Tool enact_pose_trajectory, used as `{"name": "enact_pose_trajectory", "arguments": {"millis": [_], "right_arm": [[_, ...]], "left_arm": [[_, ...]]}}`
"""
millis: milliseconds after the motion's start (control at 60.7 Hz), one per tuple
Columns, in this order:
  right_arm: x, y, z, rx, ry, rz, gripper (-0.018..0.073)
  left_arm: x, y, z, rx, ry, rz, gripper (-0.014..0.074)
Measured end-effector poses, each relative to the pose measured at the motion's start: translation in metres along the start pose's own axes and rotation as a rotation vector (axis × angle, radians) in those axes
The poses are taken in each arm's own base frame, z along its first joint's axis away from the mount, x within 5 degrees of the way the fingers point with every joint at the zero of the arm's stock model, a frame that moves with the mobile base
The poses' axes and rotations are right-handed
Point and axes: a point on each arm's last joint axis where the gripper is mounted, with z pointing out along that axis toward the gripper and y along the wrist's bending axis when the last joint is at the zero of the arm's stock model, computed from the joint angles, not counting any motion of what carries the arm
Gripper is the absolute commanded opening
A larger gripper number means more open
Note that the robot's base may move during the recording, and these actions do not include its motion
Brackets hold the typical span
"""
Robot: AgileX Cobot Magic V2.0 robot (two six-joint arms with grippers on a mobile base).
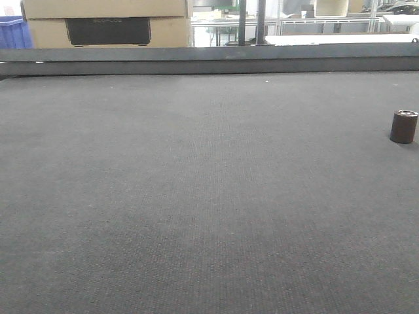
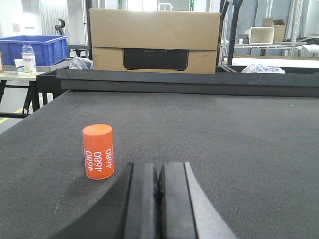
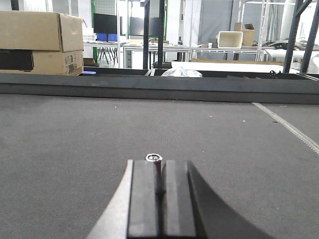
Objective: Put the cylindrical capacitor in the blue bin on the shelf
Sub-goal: 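Move the right gripper toward the dark brown capacitor on the table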
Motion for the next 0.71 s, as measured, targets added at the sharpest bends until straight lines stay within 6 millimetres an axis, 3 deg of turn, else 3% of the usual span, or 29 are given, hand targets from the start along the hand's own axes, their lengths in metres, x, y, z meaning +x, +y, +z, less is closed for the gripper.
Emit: {"name": "enact_pose_trajectory", "arguments": {"millis": [708], "right_arm": [[0.0, 0.0, 0.0, 0.0, 0.0, 0.0, -0.0132]], "left_arm": [[-0.0016, 0.0, 0.0, 0.0, -0.018, 0.0, -0.0111]]}}
